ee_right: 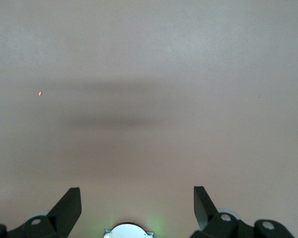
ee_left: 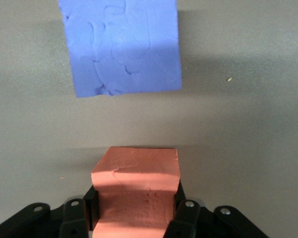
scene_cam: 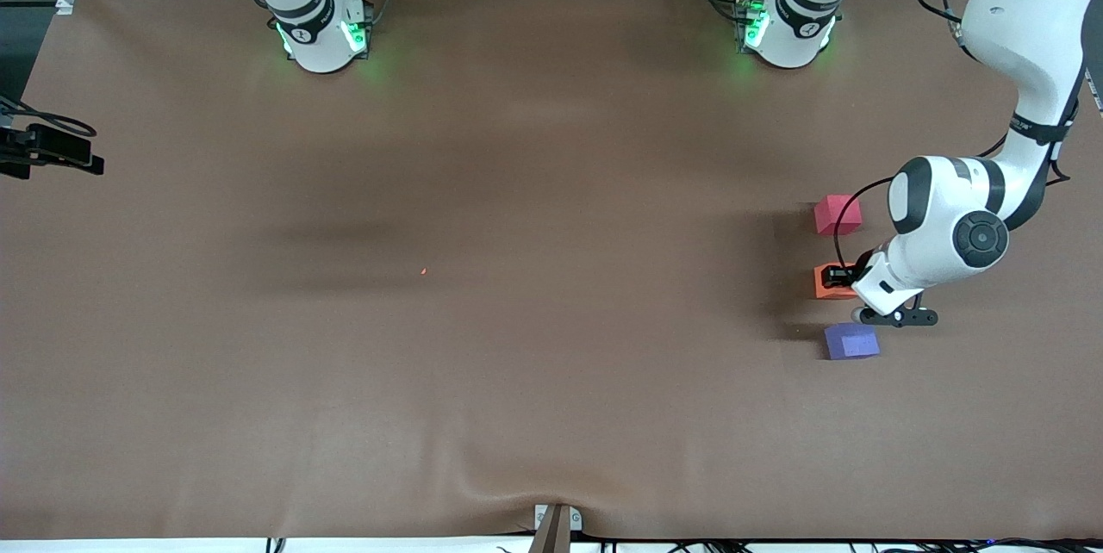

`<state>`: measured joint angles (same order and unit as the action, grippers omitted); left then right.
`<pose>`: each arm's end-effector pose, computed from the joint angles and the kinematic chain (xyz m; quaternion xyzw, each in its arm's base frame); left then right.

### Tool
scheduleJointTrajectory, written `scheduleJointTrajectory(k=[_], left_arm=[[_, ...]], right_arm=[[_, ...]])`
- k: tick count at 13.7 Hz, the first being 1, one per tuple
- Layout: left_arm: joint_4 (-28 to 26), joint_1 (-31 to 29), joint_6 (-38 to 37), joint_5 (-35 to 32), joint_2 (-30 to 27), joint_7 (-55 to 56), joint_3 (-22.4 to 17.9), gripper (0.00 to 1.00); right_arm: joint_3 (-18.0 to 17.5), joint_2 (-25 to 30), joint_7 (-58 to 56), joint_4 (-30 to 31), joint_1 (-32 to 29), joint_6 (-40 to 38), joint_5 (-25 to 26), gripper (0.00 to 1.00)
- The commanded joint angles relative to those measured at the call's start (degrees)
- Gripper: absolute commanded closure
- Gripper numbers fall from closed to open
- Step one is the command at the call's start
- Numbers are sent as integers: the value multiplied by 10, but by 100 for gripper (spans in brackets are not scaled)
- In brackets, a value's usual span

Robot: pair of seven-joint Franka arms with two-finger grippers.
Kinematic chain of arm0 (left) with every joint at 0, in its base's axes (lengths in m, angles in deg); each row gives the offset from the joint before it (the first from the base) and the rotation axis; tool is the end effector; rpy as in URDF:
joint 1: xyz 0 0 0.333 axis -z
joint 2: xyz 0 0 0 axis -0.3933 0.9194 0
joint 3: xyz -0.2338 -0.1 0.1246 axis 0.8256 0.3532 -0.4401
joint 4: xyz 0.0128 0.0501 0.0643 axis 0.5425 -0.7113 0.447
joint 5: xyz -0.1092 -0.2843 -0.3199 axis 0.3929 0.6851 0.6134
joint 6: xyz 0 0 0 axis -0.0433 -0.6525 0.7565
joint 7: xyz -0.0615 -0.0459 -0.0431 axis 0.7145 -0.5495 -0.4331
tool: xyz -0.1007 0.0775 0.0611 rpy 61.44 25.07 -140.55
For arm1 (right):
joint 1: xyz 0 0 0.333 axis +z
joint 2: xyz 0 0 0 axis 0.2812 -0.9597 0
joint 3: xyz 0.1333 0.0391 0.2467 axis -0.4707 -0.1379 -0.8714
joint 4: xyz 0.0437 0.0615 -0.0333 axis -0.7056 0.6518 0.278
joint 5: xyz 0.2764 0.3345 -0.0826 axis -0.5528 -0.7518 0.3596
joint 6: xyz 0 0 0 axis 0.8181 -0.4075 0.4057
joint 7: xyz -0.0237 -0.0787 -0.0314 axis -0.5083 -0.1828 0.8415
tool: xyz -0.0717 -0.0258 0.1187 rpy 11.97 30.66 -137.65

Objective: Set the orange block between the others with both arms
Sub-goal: 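Lower the orange cube onto the table between the pink and purple cubes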

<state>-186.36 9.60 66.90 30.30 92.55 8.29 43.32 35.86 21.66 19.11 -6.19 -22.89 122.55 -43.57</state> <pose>0.6137 -0.0020 0.1074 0.9987 -0.0144 -0.0480 0.0058 0.6084 -0.0822 0.5412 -0.9960 -0.0212 0.0851 0.0161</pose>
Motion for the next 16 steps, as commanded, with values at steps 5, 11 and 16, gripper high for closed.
scheduleJointTrajectory(k=[5, 11, 16], left_arm=[[-11, -2, 7, 3, -5, -1, -5, 100], [-11, -2, 7, 3, -2, 5, -6, 100], [-10, -2, 7, 3, -2, 6, -6, 100]], right_arm=[[-8, -1, 1, -8, -8, -6, 3, 0], [-8, -1, 1, -8, -8, -6, 3, 0], [-8, -1, 2, -8, -9, -8, 2, 0]])
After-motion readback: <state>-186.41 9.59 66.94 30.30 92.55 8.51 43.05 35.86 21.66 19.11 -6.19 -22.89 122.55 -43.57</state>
